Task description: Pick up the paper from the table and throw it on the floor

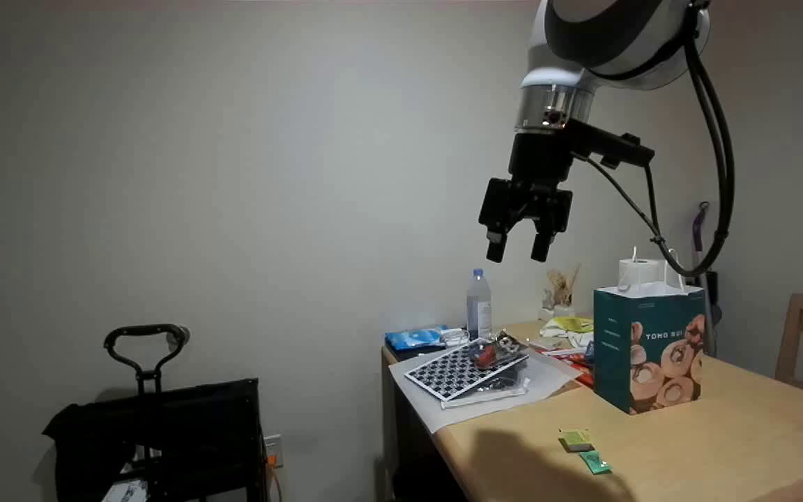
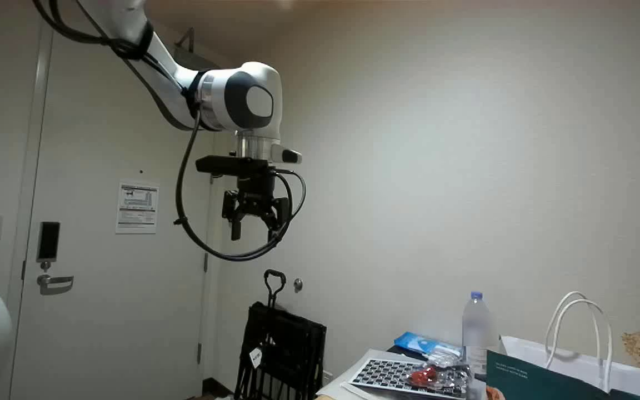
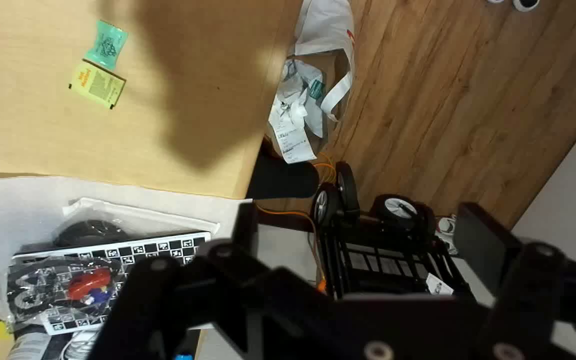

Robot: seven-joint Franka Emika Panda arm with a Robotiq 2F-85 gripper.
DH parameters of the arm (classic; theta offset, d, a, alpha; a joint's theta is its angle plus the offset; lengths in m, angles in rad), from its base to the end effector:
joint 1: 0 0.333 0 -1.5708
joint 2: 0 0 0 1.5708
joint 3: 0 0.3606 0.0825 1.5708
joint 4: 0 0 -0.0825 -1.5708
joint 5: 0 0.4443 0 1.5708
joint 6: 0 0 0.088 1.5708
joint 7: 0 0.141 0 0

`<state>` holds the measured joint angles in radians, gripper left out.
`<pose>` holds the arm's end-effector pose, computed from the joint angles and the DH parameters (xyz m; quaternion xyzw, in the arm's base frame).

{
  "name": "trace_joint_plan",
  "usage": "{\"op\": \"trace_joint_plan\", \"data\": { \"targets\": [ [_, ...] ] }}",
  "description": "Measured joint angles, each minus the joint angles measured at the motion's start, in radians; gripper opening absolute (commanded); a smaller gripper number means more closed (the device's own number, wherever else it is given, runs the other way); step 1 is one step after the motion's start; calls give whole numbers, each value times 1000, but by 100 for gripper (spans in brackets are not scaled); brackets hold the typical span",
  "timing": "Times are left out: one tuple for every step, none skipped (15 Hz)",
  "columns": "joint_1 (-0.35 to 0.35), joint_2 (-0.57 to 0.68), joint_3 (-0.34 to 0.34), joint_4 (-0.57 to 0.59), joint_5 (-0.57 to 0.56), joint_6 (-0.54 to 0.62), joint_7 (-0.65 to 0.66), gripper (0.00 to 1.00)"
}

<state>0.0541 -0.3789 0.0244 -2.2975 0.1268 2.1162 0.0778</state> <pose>0.5009 0.0496 0.5041 -0.9934 0.0274 -0.0942 0.0601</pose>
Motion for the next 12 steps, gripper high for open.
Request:
{"op": "trace_joint_plan", "data": {
  "targets": [
    [0,0,0,0,0,0,0,100],
    [0,0,0,0,0,0,0,100],
    [0,0,0,0,0,0,0,100],
    [0,0,0,0,0,0,0,100],
    [0,0,0,0,0,0,0,100],
    [0,0,0,0,0,0,0,100],
    [0,0,0,0,0,0,0,100],
    [-1,1,0,0,0,0,0,100],
    [-3,3,-1,0,0,0,0,100],
    [-7,8,-5,1,0,0,0,100],
    [-13,16,-9,1,0,0,0,100],
    [-20,28,-16,2,0,0,4,100]
  ]
}}
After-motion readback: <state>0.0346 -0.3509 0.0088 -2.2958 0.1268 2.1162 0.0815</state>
